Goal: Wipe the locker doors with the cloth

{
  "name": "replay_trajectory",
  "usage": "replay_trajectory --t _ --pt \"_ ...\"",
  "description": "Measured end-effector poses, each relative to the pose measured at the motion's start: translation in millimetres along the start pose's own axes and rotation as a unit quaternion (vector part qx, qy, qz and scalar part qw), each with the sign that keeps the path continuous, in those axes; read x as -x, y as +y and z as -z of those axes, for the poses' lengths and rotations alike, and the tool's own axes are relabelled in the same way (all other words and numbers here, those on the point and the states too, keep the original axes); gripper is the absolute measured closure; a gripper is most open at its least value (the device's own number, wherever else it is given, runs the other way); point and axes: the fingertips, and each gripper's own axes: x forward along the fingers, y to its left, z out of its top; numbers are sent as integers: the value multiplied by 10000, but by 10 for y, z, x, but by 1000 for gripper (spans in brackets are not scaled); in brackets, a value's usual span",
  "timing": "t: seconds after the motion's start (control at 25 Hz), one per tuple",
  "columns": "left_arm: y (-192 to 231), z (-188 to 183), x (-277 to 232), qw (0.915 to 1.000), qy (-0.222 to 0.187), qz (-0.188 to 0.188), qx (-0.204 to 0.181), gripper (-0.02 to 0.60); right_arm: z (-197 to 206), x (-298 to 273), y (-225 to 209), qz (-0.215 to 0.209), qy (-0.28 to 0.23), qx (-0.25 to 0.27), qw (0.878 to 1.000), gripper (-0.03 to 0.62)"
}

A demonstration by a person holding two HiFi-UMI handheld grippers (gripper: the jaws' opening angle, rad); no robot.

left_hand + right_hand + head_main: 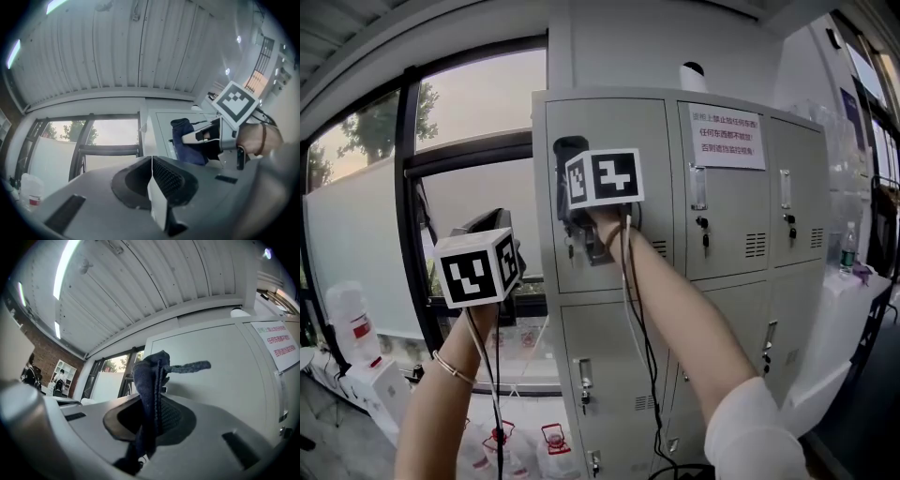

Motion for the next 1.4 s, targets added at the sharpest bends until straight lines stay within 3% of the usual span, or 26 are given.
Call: replay_trajectory --t 0.28,0.68,1.4 --pt "221 224 -13 9999 44 -29 143 572 132 -260 211 -57 127 46 9999 549" --pt "23 340 -174 9995 60 44 322 572 178 -265 -11 37 190 338 9992 549" --pt "-1076 284 -560 9969 152 335 694 572 223 371 -1256 615 365 595 9957 548"
